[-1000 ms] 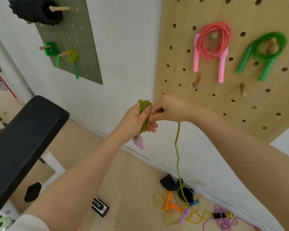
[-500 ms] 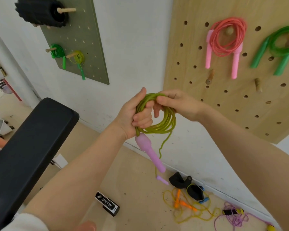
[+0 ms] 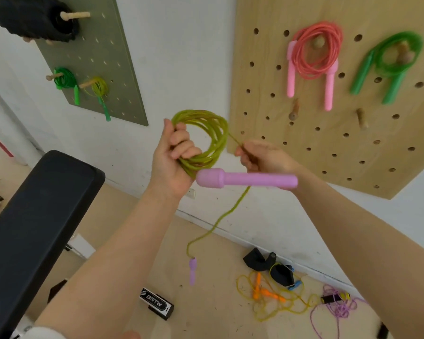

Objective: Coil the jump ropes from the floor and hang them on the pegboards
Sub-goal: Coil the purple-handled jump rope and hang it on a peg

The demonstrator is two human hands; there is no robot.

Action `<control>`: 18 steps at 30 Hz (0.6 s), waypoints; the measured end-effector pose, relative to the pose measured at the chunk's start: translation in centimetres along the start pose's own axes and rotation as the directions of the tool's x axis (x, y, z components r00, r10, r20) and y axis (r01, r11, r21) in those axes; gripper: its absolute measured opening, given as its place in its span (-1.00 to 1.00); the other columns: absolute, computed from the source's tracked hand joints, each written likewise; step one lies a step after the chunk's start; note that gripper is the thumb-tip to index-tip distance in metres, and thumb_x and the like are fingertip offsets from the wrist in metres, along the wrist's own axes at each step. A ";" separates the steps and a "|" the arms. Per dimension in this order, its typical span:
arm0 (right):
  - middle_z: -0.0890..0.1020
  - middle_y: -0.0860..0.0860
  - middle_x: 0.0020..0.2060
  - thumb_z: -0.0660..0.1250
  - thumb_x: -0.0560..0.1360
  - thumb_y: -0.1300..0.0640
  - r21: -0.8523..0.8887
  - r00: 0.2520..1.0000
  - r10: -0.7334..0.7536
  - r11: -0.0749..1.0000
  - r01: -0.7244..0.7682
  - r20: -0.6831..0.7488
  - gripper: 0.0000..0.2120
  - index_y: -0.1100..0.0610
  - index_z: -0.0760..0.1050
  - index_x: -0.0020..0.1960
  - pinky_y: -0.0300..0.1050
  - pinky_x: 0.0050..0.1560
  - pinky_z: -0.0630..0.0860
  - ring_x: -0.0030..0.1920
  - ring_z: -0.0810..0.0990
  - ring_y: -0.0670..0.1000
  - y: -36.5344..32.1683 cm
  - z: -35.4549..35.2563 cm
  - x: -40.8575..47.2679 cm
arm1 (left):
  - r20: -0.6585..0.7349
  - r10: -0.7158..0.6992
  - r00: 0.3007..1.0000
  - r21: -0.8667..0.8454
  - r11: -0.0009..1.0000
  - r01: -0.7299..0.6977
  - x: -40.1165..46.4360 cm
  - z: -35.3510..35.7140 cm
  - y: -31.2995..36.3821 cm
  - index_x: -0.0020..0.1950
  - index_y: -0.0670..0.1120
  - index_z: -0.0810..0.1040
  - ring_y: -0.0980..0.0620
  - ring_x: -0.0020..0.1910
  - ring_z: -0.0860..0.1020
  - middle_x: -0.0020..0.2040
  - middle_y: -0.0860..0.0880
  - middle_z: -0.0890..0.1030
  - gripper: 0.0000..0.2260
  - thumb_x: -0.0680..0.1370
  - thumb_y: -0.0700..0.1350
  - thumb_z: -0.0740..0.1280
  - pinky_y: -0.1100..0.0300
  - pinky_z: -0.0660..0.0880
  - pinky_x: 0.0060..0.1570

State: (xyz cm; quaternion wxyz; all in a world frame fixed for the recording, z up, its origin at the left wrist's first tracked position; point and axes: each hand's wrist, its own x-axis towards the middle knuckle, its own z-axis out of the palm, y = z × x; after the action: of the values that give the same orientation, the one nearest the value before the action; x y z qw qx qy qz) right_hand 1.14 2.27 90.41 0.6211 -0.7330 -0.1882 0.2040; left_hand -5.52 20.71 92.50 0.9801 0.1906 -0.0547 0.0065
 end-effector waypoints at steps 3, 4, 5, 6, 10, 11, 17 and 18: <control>0.50 -0.11 -0.29 0.18 0.56 0.30 -0.505 0.990 0.133 0.859 -0.087 0.056 -0.80 0.15 0.49 0.13 -0.40 -0.47 0.39 -0.41 0.46 -0.17 2.1 -0.8 -0.8 | -0.173 0.123 0.977 0.030 0.992 -0.119 0.2 -0.1 -0.2 -0.27 -0.10 0.48 0.22 -0.65 0.39 -0.50 0.11 0.51 -0.67 0.62 0.00 0.12 0.42 0.33 -0.61; 0.51 -0.07 -0.26 0.17 0.58 0.25 -0.564 0.970 0.221 0.816 -0.128 0.099 -0.79 0.14 0.48 0.17 -0.33 -0.42 0.43 -0.38 0.48 -0.14 2.7 -0.6 -1.1 | -0.216 0.139 0.967 0.122 0.986 -0.114 0.3 -0.3 -0.6 -0.26 -0.10 0.51 0.22 -0.64 0.39 -0.49 0.10 0.53 -0.67 0.62 -0.01 0.13 0.40 0.34 -0.62; 0.52 -0.02 -0.24 0.13 0.61 0.18 -0.639 0.944 0.302 0.755 -0.151 0.134 -0.78 0.11 0.49 0.18 -0.25 -0.34 0.46 -0.34 0.48 -0.08 2.9 -0.3 -1.5 | -0.252 0.158 0.955 0.276 0.957 -0.086 0.5 -0.7 -1.2 -0.25 -0.11 0.54 0.22 -0.63 0.39 -0.47 0.09 0.56 -0.66 0.62 -0.01 0.14 0.37 0.36 -0.61; 0.52 0.01 -0.23 0.08 0.62 0.12 -0.735 0.913 0.370 0.665 -0.132 0.172 -0.76 0.07 0.49 0.17 -0.17 -0.26 0.46 -0.31 0.48 -0.03 2.7 0.2 -1.8 | -0.275 0.180 0.944 0.461 0.887 -0.035 0.6 -1.1 -1.8 -0.19 -0.13 0.55 0.20 -0.61 0.40 -0.43 0.07 0.60 -0.69 0.62 -0.01 0.15 0.35 0.38 -0.60; 0.53 0.04 -0.23 0.02 0.63 -0.04 -0.935 0.867 0.412 0.324 0.147 0.280 -0.61 0.20 0.50 0.02 -0.12 -0.09 0.43 -0.19 0.49 0.03 1.0 2.0 -2.3 | -0.218 0.162 0.962 0.835 0.541 0.098 0.3 -2.0 -4.9 -0.02 -0.11 0.47 0.09 -0.44 0.58 -0.31 0.01 0.68 -0.88 0.61 -0.08 0.21 0.25 0.49 -0.43; 0.49 0.01 -0.24 0.05 0.62 -0.04 -0.937 0.877 0.370 0.275 0.214 0.308 -0.62 0.21 0.49 -0.10 -0.17 -0.13 0.39 -0.20 0.46 0.00 0.4 2.4 -2.4 | -0.185 0.134 0.973 0.872 0.479 0.100 0.3 -2.0 -5.8 -0.04 -0.08 0.47 0.06 -0.38 0.61 -0.30 0.00 0.68 -0.92 0.60 -0.10 0.22 0.22 0.52 -0.37; 0.42 -0.01 -0.41 0.28 0.52 0.10 -0.882 0.843 0.404 0.442 0.162 0.357 -0.75 0.11 0.44 -0.32 -0.18 -0.36 0.45 -0.43 0.42 -0.04 -3.2 0.7 -3.4 | 0.014 0.131 0.991 0.998 -0.056 -0.006 0.0 -1.3 -8.6 -0.21 0.05 0.39 0.18 -0.34 0.49 -0.31 0.10 0.52 -0.84 0.56 -0.03 0.26 0.40 0.41 -0.32; 0.40 -0.03 -0.44 0.30 0.50 0.08 -0.877 0.860 0.388 0.463 0.130 0.332 -0.74 0.08 0.45 -0.36 -0.20 -0.37 0.45 -0.44 0.41 -0.06 -3.7 -0.1 -3.5 | 0.000 0.101 0.995 0.998 -0.069 0.007 -0.2 -1.5 -8.7 -0.20 0.04 0.39 0.20 -0.37 0.50 -0.32 0.11 0.53 -0.85 0.57 -0.02 0.23 0.40 0.40 -0.36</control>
State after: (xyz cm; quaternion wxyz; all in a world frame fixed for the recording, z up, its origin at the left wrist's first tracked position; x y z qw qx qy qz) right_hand -1.88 0.89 94.34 0.0684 -0.8802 -0.3572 0.3049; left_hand -5.28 13.19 87.87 0.5303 0.8435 -0.0027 0.0851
